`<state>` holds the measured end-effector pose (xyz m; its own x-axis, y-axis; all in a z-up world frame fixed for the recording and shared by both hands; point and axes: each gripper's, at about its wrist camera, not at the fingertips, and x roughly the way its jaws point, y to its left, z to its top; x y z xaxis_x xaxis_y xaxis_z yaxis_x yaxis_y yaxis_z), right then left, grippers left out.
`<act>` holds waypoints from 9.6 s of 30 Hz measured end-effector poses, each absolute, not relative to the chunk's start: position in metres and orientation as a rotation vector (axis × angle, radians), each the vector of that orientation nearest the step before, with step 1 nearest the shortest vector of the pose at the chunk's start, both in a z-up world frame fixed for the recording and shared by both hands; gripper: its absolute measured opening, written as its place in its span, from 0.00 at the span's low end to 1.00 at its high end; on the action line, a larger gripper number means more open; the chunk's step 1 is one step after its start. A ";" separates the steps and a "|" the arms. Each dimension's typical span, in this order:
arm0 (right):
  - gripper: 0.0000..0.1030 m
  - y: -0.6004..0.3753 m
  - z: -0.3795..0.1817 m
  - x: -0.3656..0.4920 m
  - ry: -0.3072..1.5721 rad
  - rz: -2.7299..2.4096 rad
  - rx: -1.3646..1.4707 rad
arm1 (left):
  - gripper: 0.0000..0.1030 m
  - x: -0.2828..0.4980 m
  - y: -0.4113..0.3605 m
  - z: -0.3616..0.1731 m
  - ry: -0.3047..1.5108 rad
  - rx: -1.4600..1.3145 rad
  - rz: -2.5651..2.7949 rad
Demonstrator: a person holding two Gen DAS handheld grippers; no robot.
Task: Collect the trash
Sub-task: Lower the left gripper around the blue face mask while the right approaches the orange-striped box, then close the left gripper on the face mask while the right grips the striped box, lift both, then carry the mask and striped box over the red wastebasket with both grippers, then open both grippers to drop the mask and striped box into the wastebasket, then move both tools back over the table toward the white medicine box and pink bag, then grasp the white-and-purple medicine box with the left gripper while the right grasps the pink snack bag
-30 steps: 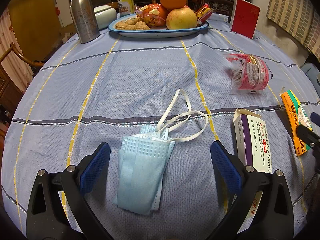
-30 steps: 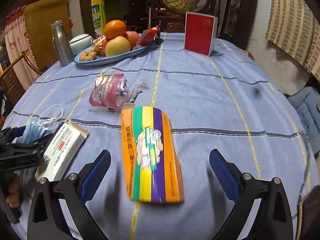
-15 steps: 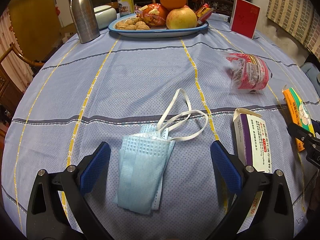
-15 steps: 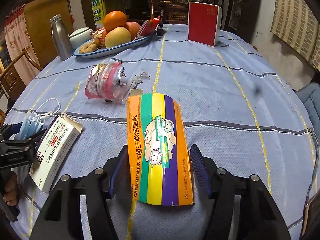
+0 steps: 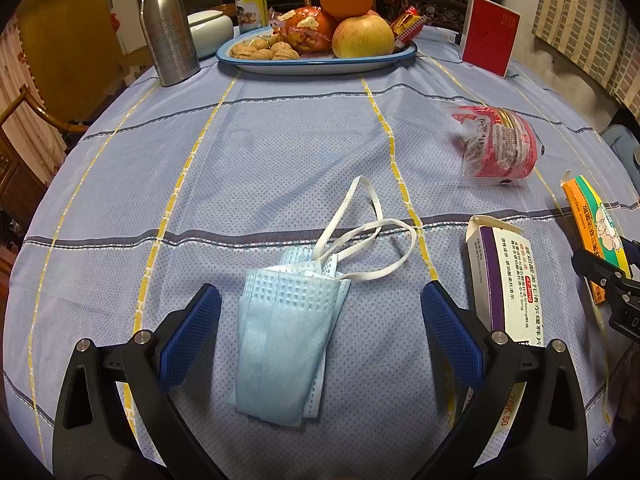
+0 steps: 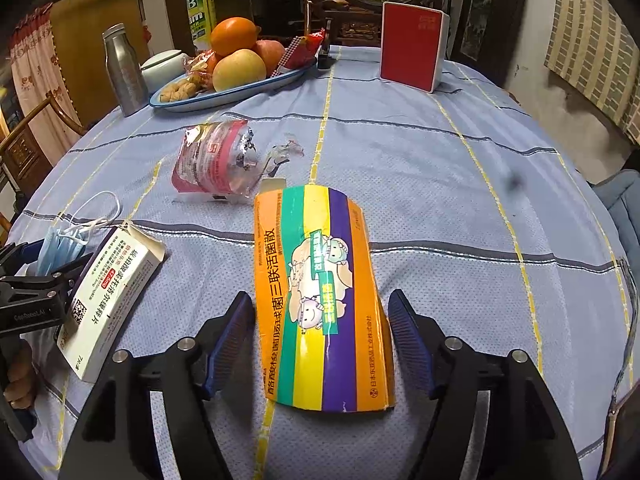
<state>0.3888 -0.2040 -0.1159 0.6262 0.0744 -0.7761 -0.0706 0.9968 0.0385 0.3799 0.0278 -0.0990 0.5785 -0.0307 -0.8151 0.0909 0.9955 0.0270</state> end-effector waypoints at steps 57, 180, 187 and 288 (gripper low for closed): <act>0.62 -0.212 -0.114 0.387 0.887 0.083 0.027 | 0.45 0.367 0.061 -0.077 0.953 -0.092 -0.202; 0.74 -0.573 -0.212 -0.150 0.556 -0.546 0.664 | 0.80 0.015 -0.449 -0.116 0.829 0.569 -1.050; 0.83 -0.547 -0.179 -0.143 0.522 -0.568 0.548 | 0.82 0.023 -0.422 -0.097 0.804 0.498 -1.027; 0.52 -0.166 -0.089 0.464 0.815 0.174 0.054 | 0.95 0.377 0.013 -0.096 0.952 0.067 -0.072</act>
